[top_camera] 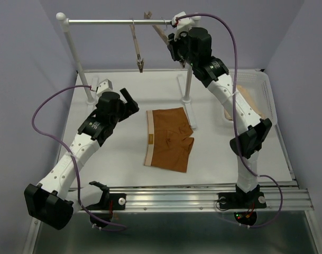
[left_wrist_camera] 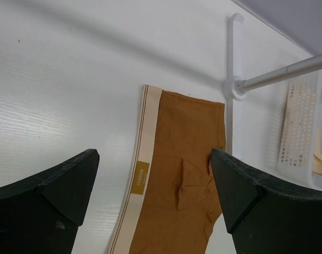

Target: Clip the underwear to the hanger

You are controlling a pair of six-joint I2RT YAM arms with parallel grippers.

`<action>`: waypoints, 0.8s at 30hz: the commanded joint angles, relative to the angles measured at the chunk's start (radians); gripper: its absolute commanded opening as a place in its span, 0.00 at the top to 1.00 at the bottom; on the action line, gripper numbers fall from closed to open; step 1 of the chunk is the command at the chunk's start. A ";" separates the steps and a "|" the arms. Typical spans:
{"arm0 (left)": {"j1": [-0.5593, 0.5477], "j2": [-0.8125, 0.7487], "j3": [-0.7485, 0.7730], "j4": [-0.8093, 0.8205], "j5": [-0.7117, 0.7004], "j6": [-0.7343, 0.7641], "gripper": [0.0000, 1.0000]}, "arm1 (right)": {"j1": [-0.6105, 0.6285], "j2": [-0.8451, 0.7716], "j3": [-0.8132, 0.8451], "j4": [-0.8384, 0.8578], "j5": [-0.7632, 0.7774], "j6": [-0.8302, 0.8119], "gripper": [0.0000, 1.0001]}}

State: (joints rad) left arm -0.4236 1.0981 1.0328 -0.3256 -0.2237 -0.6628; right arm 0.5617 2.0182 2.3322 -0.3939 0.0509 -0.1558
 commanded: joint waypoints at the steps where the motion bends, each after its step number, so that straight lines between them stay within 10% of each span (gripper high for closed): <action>1: 0.005 -0.007 0.053 0.037 -0.028 0.006 0.01 | -0.008 -0.001 0.059 0.046 -0.025 -0.013 0.79; 7: 0.005 -0.017 0.064 0.043 -0.037 0.003 0.01 | -0.008 -0.016 0.056 0.082 -0.016 -0.014 0.99; 24: 0.005 -0.113 0.095 0.141 0.083 0.078 0.01 | -0.008 -0.182 -0.099 0.135 -0.042 -0.011 0.99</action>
State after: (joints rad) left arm -0.4236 1.0256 1.0645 -0.2600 -0.1833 -0.6315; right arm 0.5617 1.9377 2.2490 -0.3473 0.0200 -0.1616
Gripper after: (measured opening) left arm 0.990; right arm 0.197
